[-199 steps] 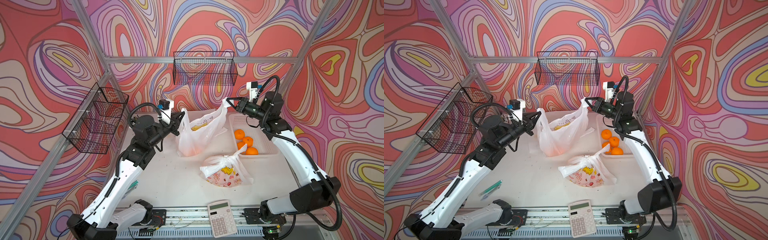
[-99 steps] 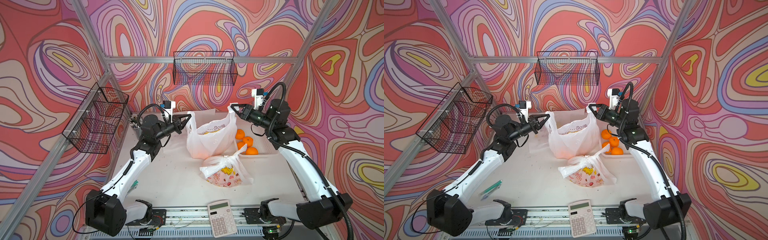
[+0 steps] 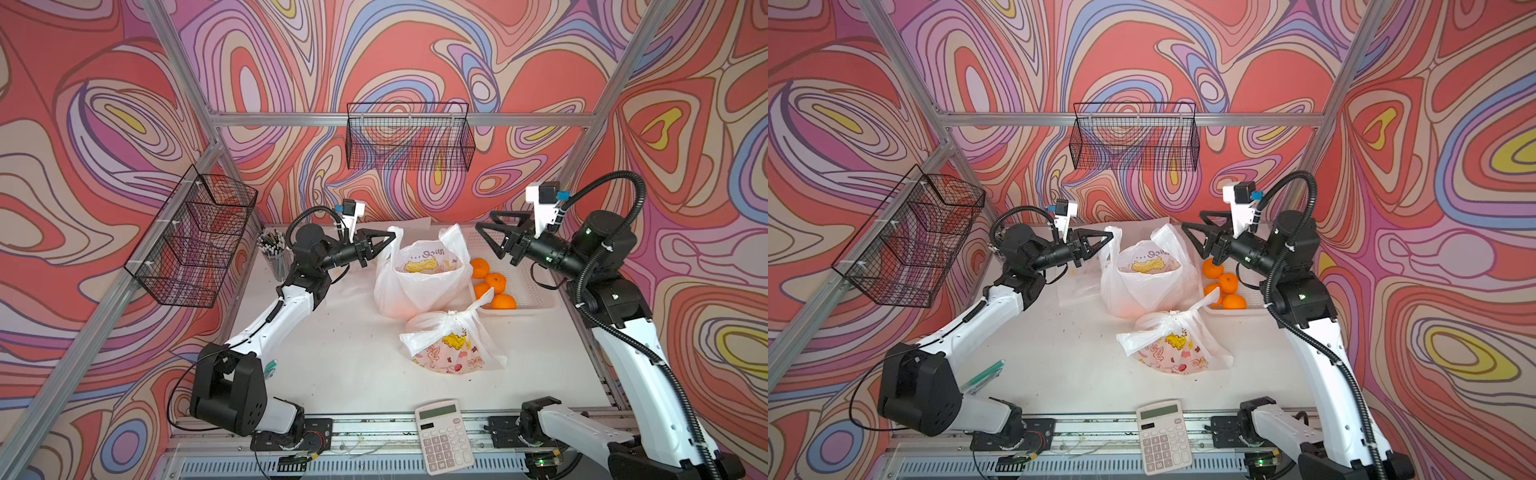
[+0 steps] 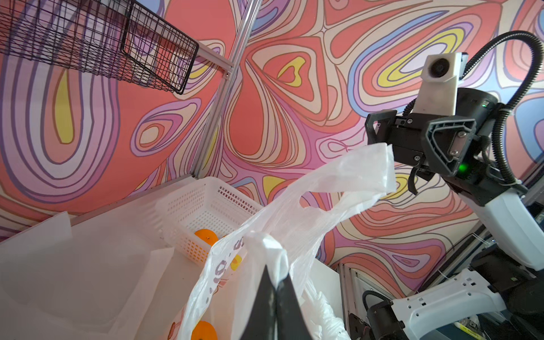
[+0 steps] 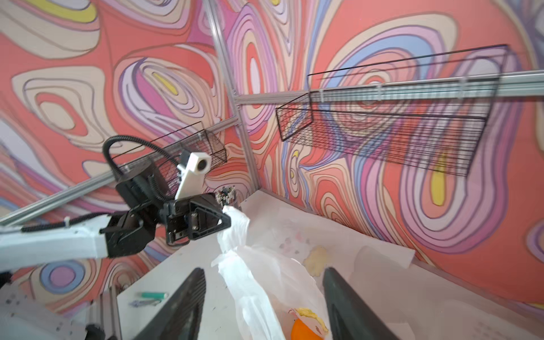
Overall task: Place the oranges into plastic bags & tie knots
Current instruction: Adjust the plastic bag at the center of the board.
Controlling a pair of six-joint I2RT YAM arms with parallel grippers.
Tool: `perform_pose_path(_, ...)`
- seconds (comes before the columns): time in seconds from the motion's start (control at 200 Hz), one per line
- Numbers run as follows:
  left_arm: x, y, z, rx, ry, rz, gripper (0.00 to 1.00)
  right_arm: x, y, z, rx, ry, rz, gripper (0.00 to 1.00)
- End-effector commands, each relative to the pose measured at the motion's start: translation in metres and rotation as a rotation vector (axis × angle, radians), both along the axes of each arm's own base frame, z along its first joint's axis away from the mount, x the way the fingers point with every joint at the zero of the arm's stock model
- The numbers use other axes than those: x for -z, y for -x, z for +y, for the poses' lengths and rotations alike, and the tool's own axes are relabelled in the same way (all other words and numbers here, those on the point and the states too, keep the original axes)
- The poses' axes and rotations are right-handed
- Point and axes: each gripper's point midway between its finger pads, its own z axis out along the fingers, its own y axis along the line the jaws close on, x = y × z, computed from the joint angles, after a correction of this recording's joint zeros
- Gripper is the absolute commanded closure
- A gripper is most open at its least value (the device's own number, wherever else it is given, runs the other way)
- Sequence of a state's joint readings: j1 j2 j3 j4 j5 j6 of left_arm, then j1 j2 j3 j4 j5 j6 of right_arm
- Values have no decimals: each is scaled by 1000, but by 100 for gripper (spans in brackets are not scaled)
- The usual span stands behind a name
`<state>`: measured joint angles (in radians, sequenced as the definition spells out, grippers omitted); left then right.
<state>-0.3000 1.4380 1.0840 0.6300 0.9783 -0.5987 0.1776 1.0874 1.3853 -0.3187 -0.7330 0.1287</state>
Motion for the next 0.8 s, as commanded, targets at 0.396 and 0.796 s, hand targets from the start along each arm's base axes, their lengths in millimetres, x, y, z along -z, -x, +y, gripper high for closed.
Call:
perform_pose_path(0.396,-37,38,-3,161,-34,-212,100,77,2,43,-289,206,-76,19)
perform_pose_path(0.796,-33,31,-3,136,-57,-192,100,80,-9,61,-405,193,-113,83)
